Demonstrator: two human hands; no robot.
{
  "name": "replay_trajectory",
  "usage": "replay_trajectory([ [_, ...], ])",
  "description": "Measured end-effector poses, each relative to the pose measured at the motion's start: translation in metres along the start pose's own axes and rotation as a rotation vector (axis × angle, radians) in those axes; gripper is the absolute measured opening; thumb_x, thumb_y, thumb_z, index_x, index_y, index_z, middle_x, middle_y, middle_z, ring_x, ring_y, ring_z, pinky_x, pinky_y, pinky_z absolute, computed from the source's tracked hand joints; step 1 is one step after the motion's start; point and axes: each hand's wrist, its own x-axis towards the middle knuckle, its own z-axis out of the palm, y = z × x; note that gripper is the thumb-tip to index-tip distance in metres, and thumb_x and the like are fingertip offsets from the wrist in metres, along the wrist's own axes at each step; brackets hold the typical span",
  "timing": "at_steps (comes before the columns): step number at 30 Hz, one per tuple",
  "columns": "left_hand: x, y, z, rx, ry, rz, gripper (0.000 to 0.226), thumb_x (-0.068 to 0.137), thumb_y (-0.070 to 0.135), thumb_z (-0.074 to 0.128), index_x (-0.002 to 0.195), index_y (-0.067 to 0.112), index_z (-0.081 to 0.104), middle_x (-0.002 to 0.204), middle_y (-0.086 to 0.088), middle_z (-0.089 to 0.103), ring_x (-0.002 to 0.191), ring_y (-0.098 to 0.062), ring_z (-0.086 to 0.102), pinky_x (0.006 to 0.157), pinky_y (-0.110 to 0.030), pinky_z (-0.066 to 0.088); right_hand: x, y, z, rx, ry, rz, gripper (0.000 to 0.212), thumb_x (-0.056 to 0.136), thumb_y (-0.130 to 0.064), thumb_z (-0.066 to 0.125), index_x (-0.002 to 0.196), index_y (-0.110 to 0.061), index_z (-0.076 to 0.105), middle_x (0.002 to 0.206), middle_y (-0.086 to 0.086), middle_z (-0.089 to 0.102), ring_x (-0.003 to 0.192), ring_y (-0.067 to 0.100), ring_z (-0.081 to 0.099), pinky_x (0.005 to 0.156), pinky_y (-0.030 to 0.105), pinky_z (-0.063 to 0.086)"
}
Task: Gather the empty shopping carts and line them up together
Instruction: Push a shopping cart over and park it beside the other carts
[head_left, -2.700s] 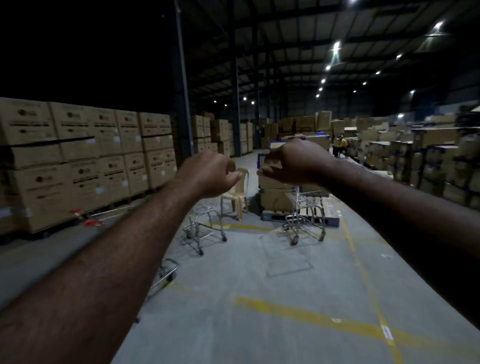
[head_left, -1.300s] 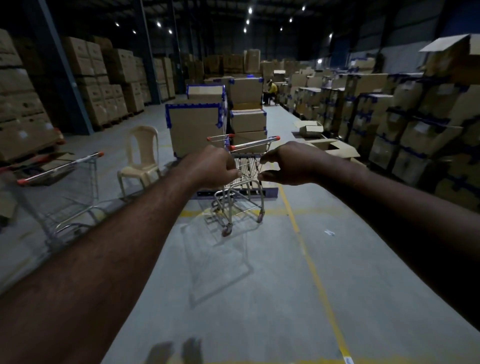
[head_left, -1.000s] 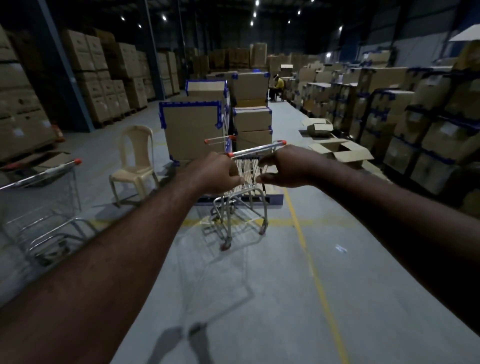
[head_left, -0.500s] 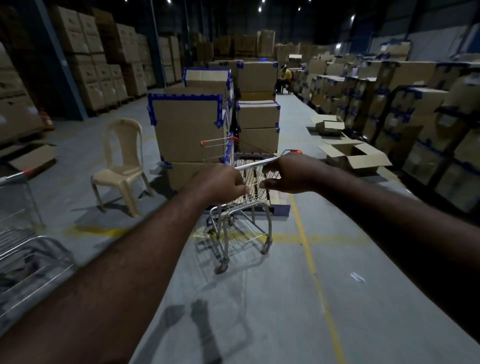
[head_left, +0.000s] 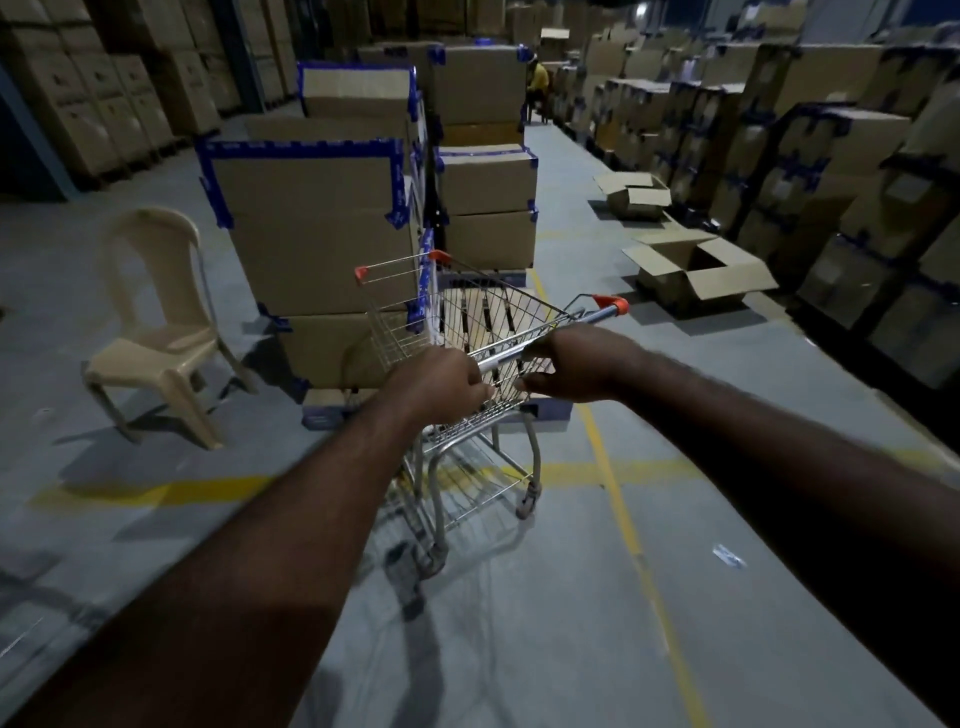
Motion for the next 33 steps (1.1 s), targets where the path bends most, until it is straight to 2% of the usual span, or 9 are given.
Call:
replay_trajectory([
  [3,0.043,-0.012,0.011,0.003,-0.001,-0.023,0.025,0.097,0.041,0.062,0.09,0.019,0.074,0.075,0.004,0.068,0.065,-0.013,0.064,0.069,-0.031,0.056,0.045,0.025,0.007,-0.007,-0.016,-0.015,0.042,0.094,-0.048,0.062,0.126,-0.021,0.065,0.105,0.002,0.072,0.087,0.016,0.065,0.08,0.037,0.057],
  [7,0.094,-0.022,0.024,-0.031,0.013,-0.079,0.026,0.099,0.036,0.06,0.088,0.016,0.073,0.072,0.002,0.066,0.061,-0.013,0.063,0.059,-0.028,0.052,0.107,0.061,0.019,0.017,0.001,-0.031,0.048,0.095,-0.047,0.061,0.136,-0.022,0.059,0.123,0.004,0.068,0.105,0.02,0.064,0.086,0.035,0.052],
  [11,0.155,-0.028,0.046,-0.067,-0.001,-0.167,0.027,0.1,0.039,0.058,0.092,0.018,0.072,0.079,0.0,0.069,0.067,-0.014,0.066,0.065,-0.031,0.055,0.174,0.1,0.039,-0.004,-0.027,-0.06,0.055,0.095,-0.055,0.057,0.14,-0.024,0.056,0.129,0.005,0.065,0.112,0.023,0.061,0.083,0.032,0.046],
  [15,0.206,-0.029,0.081,-0.041,-0.015,-0.223,0.03,0.099,0.045,0.054,0.084,0.023,0.067,0.082,0.001,0.066,0.069,-0.011,0.057,0.056,-0.027,0.033,0.228,0.132,0.067,-0.011,-0.078,-0.094,0.057,0.095,-0.055,0.056,0.141,-0.022,0.055,0.133,0.007,0.063,0.119,0.027,0.058,0.093,0.036,0.048],
  [17,0.222,-0.028,0.103,-0.079,-0.064,-0.255,0.034,0.101,0.049,0.05,0.088,0.023,0.069,0.084,0.0,0.067,0.071,-0.013,0.058,0.057,-0.027,0.034,0.246,0.147,0.085,-0.011,-0.132,-0.098,0.056,0.095,-0.056,0.054,0.139,-0.022,0.057,0.132,0.008,0.063,0.118,0.027,0.059,0.095,0.038,0.05],
  [20,0.233,-0.025,0.127,-0.102,-0.12,-0.308,0.058,0.102,0.064,0.032,0.098,0.02,0.07,0.098,-0.006,0.071,0.086,-0.023,0.064,0.073,-0.032,0.047,0.262,0.168,0.112,0.032,-0.22,-0.077,0.057,0.097,-0.064,0.043,0.109,-0.017,0.072,0.106,0.011,0.071,0.095,0.027,0.063,0.086,0.037,0.053],
  [23,0.238,-0.02,0.135,0.009,-0.125,-0.339,0.07,0.101,0.068,0.017,0.112,0.023,0.069,0.111,-0.008,0.07,0.103,-0.03,0.064,0.092,-0.044,0.05,0.266,0.18,0.121,0.011,-0.233,-0.055,0.067,0.099,-0.069,0.027,0.079,-0.017,0.064,0.08,0.007,0.061,0.078,0.024,0.055,0.073,0.031,0.043],
  [31,0.233,-0.021,0.141,0.031,-0.099,-0.329,0.074,0.101,0.067,0.009,0.093,0.022,0.067,0.081,-0.002,0.065,0.078,-0.022,0.062,0.083,-0.043,0.054,0.256,0.174,0.126,-0.046,-0.178,-0.127,0.064,0.102,-0.062,0.018,0.08,-0.02,0.061,0.065,-0.001,0.048,0.075,0.023,0.054,0.069,0.032,0.038],
  [33,0.23,-0.022,0.144,0.056,-0.093,-0.317,0.076,0.099,0.07,0.007,0.092,0.023,0.067,0.081,-0.002,0.065,0.08,-0.024,0.063,0.083,-0.043,0.054,0.249,0.174,0.129,-0.053,-0.162,-0.114,0.068,0.101,-0.063,0.017,0.083,-0.019,0.065,0.065,0.0,0.049,0.074,0.023,0.055,0.069,0.032,0.039],
])
